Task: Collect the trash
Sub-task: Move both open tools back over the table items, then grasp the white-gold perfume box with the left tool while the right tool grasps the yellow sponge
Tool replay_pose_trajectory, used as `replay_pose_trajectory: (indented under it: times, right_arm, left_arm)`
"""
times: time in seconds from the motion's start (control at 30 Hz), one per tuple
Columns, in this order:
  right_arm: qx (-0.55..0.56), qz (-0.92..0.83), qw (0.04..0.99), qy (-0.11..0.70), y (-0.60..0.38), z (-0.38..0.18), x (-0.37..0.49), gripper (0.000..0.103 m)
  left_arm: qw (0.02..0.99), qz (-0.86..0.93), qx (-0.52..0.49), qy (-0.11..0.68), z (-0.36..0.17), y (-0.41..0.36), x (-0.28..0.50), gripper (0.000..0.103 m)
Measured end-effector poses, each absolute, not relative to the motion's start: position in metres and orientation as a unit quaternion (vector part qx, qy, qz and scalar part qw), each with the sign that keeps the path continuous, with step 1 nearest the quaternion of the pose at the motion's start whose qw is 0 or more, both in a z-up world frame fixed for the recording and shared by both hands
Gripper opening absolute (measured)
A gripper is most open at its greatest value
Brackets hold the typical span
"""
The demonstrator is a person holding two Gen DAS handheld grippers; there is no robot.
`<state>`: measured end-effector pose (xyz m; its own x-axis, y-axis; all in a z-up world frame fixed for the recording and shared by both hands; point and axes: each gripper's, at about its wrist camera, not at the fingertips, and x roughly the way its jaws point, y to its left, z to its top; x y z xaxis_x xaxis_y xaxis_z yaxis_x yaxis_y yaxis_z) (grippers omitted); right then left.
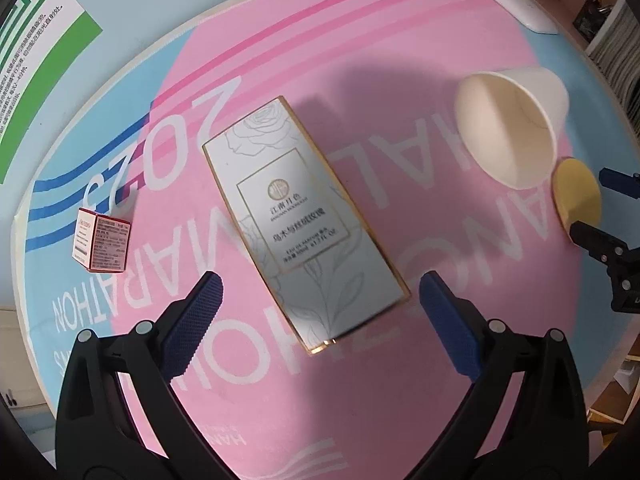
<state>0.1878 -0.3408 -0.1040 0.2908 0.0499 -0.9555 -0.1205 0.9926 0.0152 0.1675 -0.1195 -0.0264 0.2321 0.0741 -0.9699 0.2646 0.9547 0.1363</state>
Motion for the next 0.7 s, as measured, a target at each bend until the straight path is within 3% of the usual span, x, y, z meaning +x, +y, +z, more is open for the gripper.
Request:
replay_pose_trajectory:
  times: [0.33, 0.4, 0.5, 0.53, 0.57, 0.63, 0.7]
  right_arm:
    - [-0.07, 0.053, 0.804, 0.589, -0.324, -0.117, 0.193, 0.098]
    - [-0.069, 0.053, 0.803, 0.59, -0.324, -0.118, 0.194, 0.098]
    - [-0.07, 0.053, 0.8, 0.593, -0.324, -0.117, 0.195, 0.097]
    - [-0.068, 0.051, 0.8, 0.594, -0.325, -0.116, 0.195, 0.097]
    - [-0.066, 0.051, 0.8, 0.594, -0.324, -0.115, 0.192, 0.094]
    - [-0.063, 0.05, 0.804, 0.589, -0.324, -0.111, 0.191, 0.081]
    - [-0.061, 0.052, 0.805, 0.588, -0.328, -0.108, 0.191, 0.077]
  left_arm:
    - [0.768, -0.052, 0.123, 0.626, -0.039, -0.112, 0.194, 0.095]
    - [0.767, -0.054, 0.119, 0.628, -0.039, -0.111, 0.196, 0.09]
    - [0.764, -0.058, 0.109, 0.633, -0.043, -0.102, 0.201, 0.073]
    - [0.762, -0.06, 0.108, 0.635, -0.045, -0.102, 0.202, 0.06]
    - [0.761, -0.063, 0.107, 0.637, -0.046, -0.101, 0.202, 0.054]
    - [0.762, -0.065, 0.107, 0.635, -0.047, -0.1, 0.201, 0.054]
    - [0.764, -0.068, 0.109, 0.633, -0.047, -0.099, 0.2, 0.053]
